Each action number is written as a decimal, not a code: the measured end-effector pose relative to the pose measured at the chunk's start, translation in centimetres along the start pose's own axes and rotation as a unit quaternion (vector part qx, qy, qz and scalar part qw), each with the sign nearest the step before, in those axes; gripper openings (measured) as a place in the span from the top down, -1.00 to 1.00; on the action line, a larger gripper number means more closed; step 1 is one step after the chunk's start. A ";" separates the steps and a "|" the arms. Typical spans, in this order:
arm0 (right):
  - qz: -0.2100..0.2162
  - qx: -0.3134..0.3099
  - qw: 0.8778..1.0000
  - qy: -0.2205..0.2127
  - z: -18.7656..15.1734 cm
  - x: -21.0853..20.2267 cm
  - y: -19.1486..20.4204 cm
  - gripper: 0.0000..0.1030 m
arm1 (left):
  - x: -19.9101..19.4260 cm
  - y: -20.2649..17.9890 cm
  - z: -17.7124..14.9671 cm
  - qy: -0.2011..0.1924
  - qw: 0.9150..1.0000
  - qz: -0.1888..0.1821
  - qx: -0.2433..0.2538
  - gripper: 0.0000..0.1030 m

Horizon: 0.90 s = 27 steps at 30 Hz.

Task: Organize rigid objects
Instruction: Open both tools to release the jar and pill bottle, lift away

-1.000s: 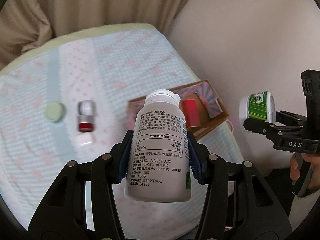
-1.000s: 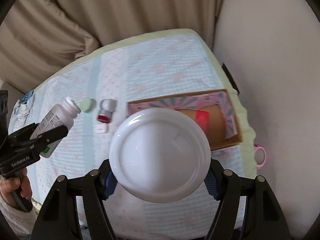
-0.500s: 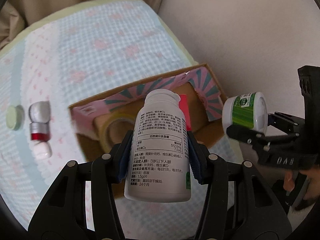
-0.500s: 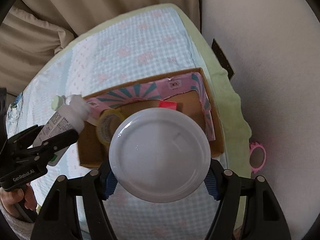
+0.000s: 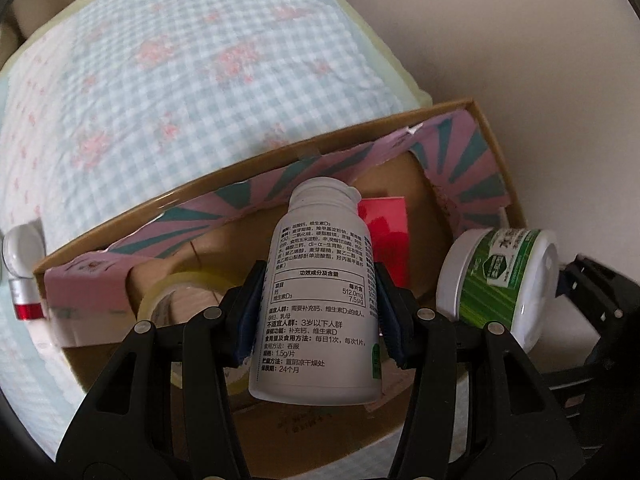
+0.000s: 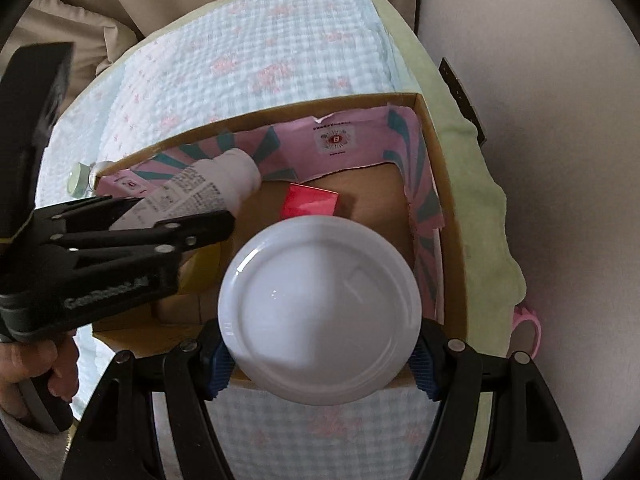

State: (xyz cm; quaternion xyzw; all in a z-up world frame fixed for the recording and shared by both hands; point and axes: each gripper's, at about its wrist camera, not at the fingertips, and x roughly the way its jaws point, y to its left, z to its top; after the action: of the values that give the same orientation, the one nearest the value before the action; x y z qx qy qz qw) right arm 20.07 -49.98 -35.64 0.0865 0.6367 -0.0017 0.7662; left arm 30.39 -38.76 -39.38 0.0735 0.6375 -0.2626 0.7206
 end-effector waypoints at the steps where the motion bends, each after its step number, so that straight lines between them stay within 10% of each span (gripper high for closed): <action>1: -0.003 -0.001 1.000 0.000 0.1 0.1 0.0 -0.31 | 0.0 -0.1 0.0 -0.001 1.000 -0.004 0.005 0.07; 3: -0.015 -0.008 1.000 0.008 0.2 0.7 -0.1 -0.31 | -0.8 -0.2 0.1 -0.012 1.000 -0.009 0.009 -0.29; 4: -0.021 -0.012 1.000 0.017 0.2 1.0 -0.1 -0.36 | -1.5 -0.1 0.3 -0.019 1.000 -0.002 0.007 -1.00; 7: -0.037 -0.031 0.999 -0.025 -0.1 -0.2 -0.2 -1.00 | -2.7 0.8 0.4 -0.028 1.000 0.001 0.001 -0.99; 27: -0.047 0.006 0.997 -0.066 -2.9 -7.8 1.1 -1.00 | -13.4 6.1 -6.9 -0.071 0.996 0.033 -0.046 -1.00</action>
State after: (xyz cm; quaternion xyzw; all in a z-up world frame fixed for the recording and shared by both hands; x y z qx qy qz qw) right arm 15.90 -49.39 -28.36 0.0607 0.5878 -0.0472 0.8054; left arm 26.51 -26.71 -29.13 0.0427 0.5933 -0.2137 0.7750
